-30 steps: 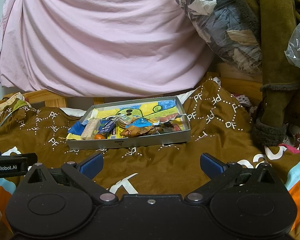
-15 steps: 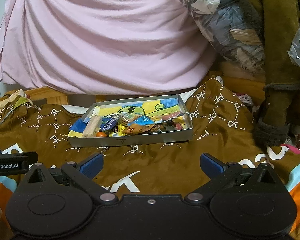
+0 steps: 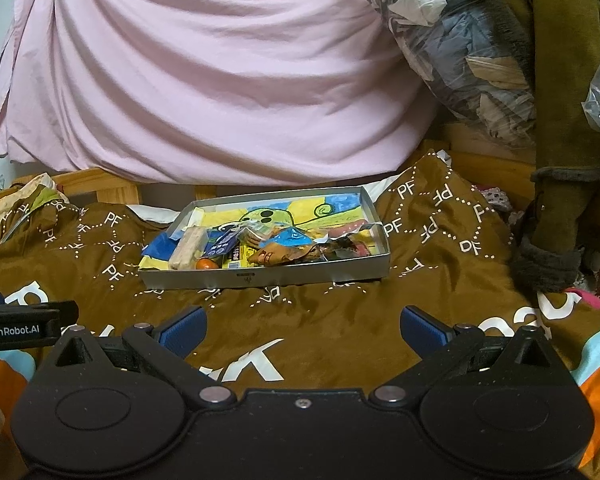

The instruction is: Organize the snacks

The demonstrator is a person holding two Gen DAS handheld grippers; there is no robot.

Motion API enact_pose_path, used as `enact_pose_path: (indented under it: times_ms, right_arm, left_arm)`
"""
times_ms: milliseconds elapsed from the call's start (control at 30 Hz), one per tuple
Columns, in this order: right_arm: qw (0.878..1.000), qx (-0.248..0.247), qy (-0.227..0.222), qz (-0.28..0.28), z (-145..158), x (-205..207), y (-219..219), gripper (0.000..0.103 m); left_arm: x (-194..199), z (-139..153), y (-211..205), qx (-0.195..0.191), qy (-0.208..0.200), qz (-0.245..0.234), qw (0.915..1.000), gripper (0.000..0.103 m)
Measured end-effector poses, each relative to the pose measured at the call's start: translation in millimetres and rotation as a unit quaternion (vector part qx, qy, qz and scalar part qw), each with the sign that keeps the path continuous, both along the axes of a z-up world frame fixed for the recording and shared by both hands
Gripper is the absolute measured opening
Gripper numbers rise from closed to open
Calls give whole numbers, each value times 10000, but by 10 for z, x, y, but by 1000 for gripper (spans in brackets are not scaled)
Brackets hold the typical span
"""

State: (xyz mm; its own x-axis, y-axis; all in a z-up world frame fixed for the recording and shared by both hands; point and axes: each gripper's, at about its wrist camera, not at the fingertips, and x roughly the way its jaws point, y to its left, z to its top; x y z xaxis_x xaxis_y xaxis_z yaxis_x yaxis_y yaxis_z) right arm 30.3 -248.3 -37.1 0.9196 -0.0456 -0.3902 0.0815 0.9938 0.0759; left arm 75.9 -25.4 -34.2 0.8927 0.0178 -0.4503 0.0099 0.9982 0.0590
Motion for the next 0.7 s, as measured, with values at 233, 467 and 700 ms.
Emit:
enact_pose_path:
  times_ms: [233, 467, 700]
  right_arm:
    - [10000, -4, 14, 16, 1, 8, -4, 102]
    - [10000, -8, 19, 21, -4, 14, -3, 102]
    - [10000, -8, 21, 21, -3, 18, -2, 102]
  left_arm:
    - [1, -5, 5, 19, 14, 24, 10000, 103]
    - [-4, -6, -1, 42, 8, 24, 10000, 103]
    - [-3, -7, 3, 44, 10, 20, 10000, 103]
